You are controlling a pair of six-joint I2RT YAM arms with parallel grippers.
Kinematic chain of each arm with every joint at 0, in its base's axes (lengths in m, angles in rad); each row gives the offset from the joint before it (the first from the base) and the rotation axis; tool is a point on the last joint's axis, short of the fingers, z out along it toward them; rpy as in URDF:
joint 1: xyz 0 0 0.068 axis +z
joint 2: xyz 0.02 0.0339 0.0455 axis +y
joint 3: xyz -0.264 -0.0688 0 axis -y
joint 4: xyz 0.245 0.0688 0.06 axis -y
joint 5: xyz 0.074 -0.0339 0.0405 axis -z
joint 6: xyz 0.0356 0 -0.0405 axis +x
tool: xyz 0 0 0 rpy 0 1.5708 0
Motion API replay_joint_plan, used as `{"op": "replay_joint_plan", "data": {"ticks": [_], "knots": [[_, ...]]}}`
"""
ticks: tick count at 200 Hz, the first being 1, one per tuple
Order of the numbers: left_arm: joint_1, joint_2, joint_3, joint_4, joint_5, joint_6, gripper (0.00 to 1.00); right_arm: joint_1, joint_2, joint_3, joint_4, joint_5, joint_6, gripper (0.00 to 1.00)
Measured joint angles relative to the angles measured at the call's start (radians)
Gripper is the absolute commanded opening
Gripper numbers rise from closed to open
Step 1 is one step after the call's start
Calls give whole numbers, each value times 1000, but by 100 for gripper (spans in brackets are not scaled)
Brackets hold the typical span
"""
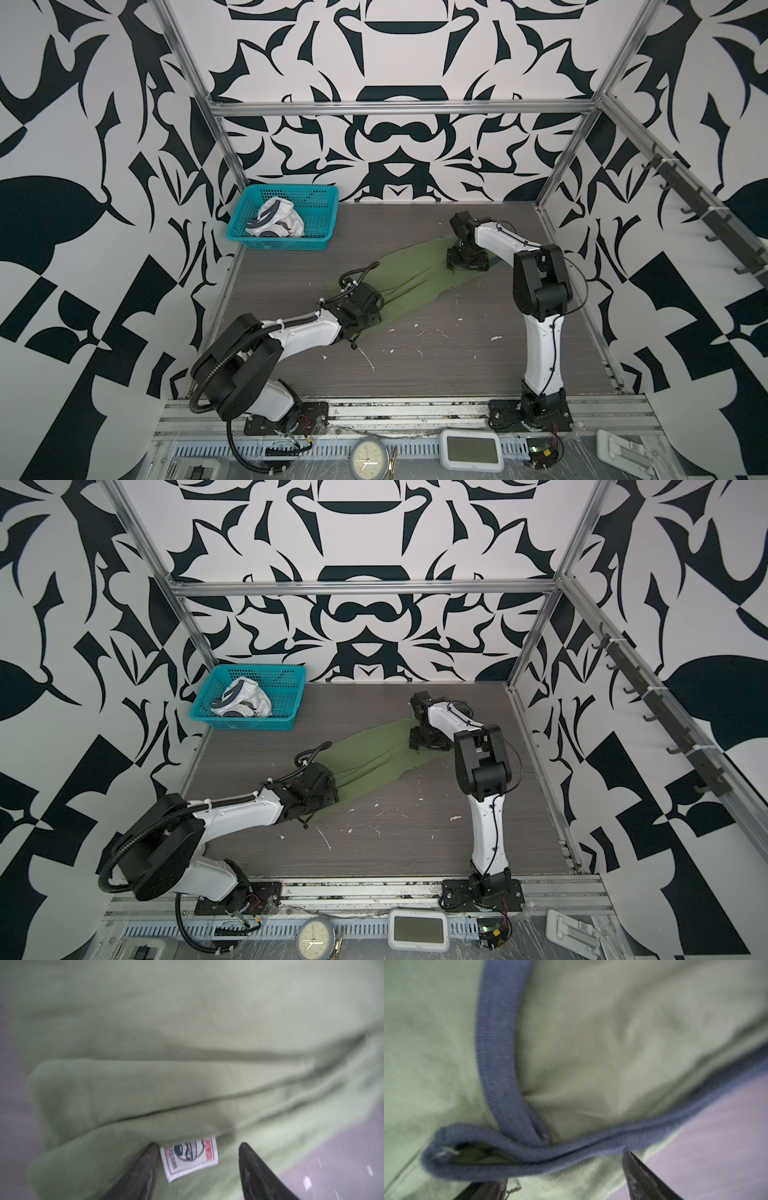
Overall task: Fold and stack tank tops
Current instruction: Rotate the tank top at the center of the table.
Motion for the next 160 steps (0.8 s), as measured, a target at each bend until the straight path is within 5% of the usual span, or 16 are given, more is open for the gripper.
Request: {"op": "replay_joint_plan", "data": {"ticks": [38, 85, 118, 160], "knots": [[-158, -35, 6, -85, 4, -88, 68, 5, 127, 226, -72, 22, -86, 90], [-166, -139, 56, -313, -34, -54, 74, 7, 149, 340, -132, 71, -131, 93], [-97, -159, 112, -335, -29, 33, 67, 23, -32, 185, -84, 63, -129, 93], [-95, 47, 267, -291, 54, 140, 64, 74, -286, -127, 39, -51, -71, 91]]}}
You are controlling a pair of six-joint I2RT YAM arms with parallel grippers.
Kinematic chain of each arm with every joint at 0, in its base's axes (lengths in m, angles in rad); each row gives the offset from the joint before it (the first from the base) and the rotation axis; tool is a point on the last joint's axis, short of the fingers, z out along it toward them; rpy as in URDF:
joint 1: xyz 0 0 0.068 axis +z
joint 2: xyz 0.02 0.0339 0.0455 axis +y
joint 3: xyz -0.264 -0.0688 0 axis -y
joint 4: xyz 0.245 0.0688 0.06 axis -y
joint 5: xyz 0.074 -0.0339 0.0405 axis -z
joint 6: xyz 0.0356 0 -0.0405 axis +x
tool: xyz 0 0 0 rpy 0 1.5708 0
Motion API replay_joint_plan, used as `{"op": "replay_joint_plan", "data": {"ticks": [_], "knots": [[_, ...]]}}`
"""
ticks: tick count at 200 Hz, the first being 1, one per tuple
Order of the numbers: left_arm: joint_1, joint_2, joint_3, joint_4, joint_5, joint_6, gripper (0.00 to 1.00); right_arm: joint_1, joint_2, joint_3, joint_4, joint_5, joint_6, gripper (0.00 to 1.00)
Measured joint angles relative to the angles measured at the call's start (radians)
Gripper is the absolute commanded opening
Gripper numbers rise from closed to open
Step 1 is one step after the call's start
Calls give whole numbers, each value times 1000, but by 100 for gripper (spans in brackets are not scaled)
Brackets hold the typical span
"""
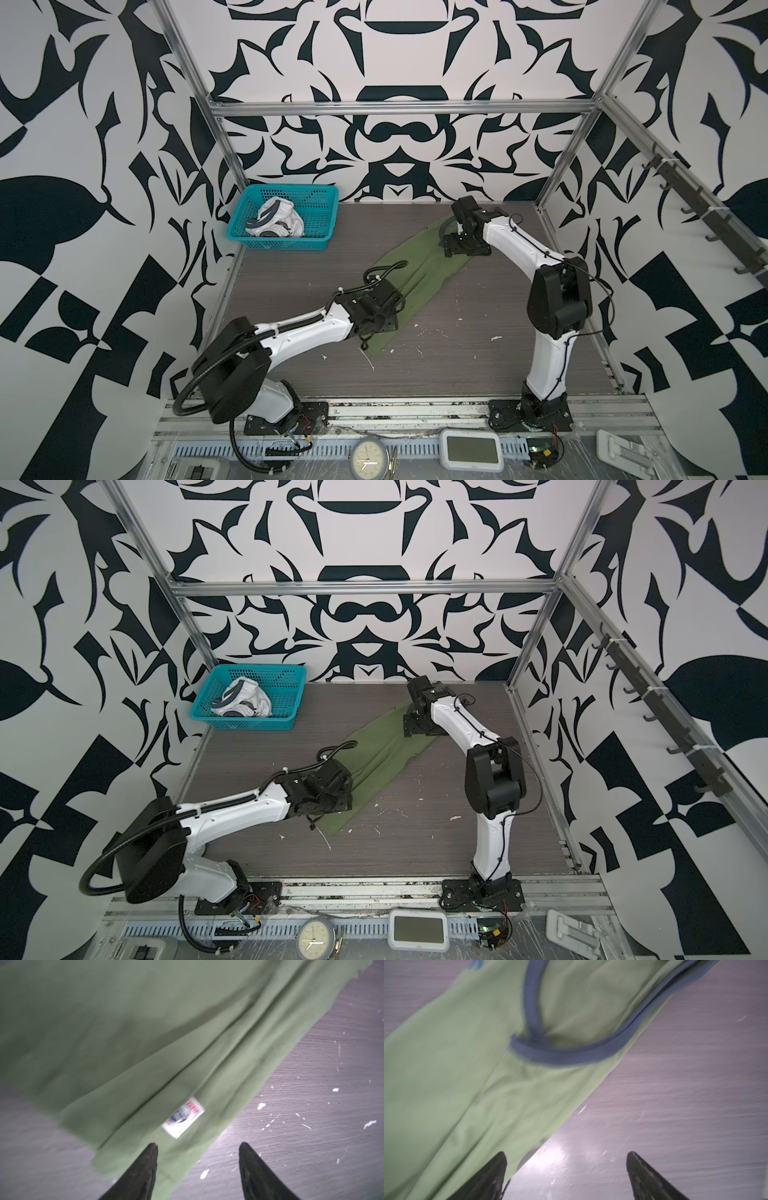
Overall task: Fold and stack tank tops
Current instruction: Rotate the tank top at the center of the table.
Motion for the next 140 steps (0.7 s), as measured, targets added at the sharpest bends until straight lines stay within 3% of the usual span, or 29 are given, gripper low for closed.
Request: {"op": "replay_joint_plan", "data": {"ticks": [30, 62, 140], "knots": [[19, 109, 30, 25, 18, 44, 61, 31, -64, -184, 113, -132, 54, 89], [102, 146, 22, 30, 3, 62, 59, 69, -13, -221, 182, -224, 83, 85], [230, 106, -42, 48, -43, 69, 61, 89, 158, -104, 165, -125, 69, 82]]}}
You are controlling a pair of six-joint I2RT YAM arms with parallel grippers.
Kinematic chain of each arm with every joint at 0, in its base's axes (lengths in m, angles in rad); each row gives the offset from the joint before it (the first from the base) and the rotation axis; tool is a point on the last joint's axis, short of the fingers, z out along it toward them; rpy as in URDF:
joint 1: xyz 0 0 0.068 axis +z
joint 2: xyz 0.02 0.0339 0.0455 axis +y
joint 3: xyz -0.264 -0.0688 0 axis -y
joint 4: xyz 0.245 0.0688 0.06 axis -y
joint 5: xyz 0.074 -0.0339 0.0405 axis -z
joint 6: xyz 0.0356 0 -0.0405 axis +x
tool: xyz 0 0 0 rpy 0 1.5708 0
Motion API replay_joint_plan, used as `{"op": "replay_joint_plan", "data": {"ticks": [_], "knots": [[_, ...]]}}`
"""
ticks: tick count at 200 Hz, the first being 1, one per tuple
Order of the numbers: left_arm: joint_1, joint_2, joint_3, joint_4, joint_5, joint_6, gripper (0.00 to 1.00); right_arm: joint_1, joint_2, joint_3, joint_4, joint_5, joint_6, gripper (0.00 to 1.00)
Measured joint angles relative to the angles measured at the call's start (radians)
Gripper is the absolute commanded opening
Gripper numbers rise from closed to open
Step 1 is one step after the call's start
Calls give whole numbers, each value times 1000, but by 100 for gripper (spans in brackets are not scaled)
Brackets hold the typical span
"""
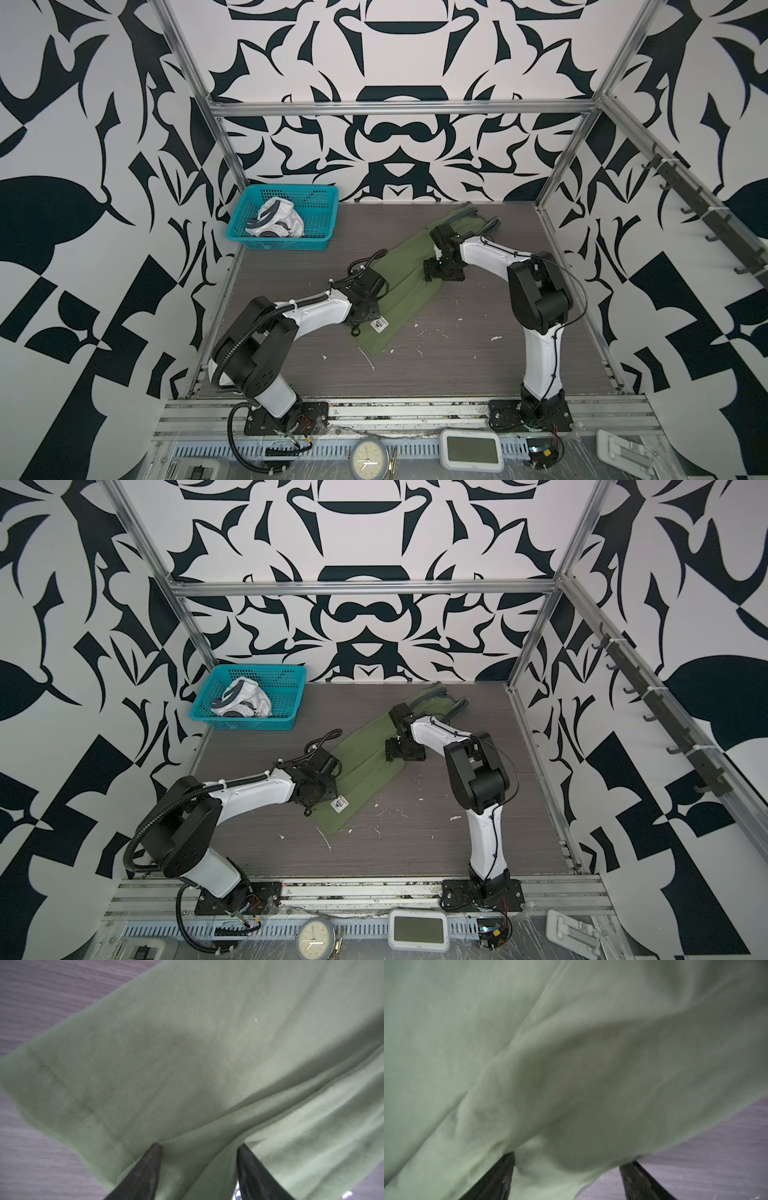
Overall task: Fold and stack tank tops
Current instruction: Rotate the tank top at the center of the table.
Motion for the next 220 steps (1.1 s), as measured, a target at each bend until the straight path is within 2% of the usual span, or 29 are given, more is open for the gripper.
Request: {"op": "replay_joint_plan", "data": {"ticks": [37, 79, 103, 129, 170, 198, 220], "knots": [[35, 11, -3, 31, 3, 6, 57, -2, 54, 84, -43, 45, -30, 82], [6, -28, -72, 93, -3, 3, 54, -33, 128, 209, -97, 56, -68, 82], [-73, -65, -124, 129, -21, -32, 53, -54, 170, 280, -116, 58, -85, 83], [-229, -79, -142, 138, -28, -98, 52, -59, 210, 350, -143, 63, -102, 83], [-403, -103, -151, 142, -9, -187, 54, -58, 215, 361, -157, 64, -104, 87], [-449, -158, -151, 52, 12, -195, 64, -52, 196, 348, -185, 78, -93, 90], [-437, -252, -146, -71, 8, -172, 70, -60, 76, 217, -171, 71, -63, 90]]}}
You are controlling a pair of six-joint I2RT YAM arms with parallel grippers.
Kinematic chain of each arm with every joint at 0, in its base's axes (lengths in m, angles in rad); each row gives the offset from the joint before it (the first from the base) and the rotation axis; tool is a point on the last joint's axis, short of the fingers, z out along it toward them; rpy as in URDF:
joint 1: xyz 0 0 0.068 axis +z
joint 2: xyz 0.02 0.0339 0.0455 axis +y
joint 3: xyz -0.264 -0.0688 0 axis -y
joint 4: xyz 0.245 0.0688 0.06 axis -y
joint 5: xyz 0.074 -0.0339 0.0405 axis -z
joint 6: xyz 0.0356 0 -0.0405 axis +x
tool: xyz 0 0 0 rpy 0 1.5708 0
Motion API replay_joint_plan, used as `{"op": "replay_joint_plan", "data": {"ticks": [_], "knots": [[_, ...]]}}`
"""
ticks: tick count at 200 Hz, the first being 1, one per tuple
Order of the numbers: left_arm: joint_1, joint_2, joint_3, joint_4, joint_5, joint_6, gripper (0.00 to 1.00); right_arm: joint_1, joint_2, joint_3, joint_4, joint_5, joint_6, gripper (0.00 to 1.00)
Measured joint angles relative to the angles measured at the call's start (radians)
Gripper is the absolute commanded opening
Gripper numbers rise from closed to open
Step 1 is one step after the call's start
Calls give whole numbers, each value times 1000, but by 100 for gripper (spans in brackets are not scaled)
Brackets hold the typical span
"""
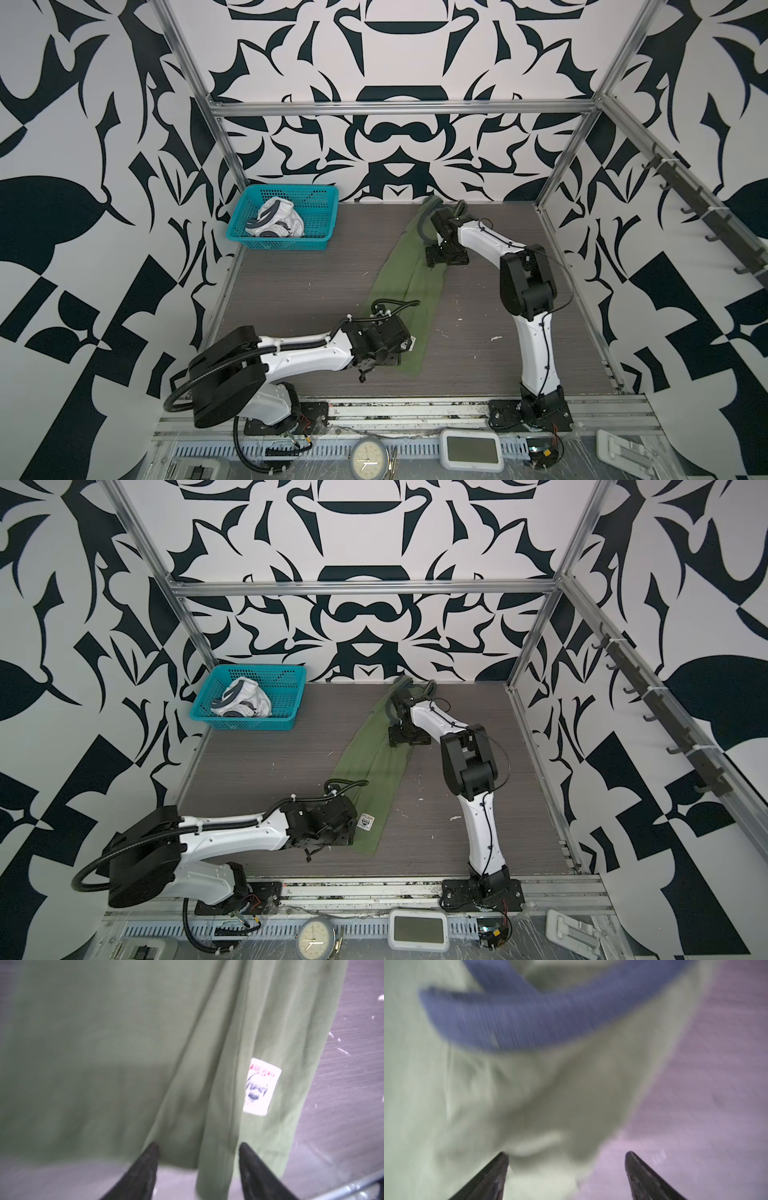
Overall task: Fold and stack tank tops
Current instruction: Rotate the tank top at the center of the table.
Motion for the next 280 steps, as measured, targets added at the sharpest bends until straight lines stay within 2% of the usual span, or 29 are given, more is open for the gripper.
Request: {"op": "replay_joint_plan", "data": {"ticks": [20, 43, 68, 90, 133, 161, 200, 233, 252, 275, 280], "knots": [[77, -97, 6, -71, -2, 33, 72, -1, -197, -184, 22, -38, 46, 89], [230, -166, 6, -121, 12, 73, 73, 21, -451, -398, 70, -76, 125, 86], [404, -164, -6, -147, 56, 115, 73, 112, -660, -628, 134, -136, 253, 79], [480, -132, -16, -154, 97, 146, 72, 223, -753, -814, 184, -177, 393, 76], [520, -32, -26, -143, 181, 179, 67, 432, -818, -1004, 308, -237, 667, 66], [525, -25, -53, -143, 209, 189, 66, 530, -814, -1044, 407, -267, 790, 62], [528, -1, -54, -141, 238, 203, 56, 619, -734, -1056, 543, -295, 906, 49], [529, 5, -57, -122, 275, 212, 42, 634, -694, -1073, 618, -312, 962, 33], [521, 2, -68, -102, 298, 212, 34, 634, -693, -1086, 637, -311, 987, 17], [472, -11, -84, -87, 314, 186, 21, 634, -716, -1115, 640, -299, 1000, 0], [457, -15, -88, -85, 316, 177, 18, 634, -727, -1120, 633, -295, 999, 0]]}}
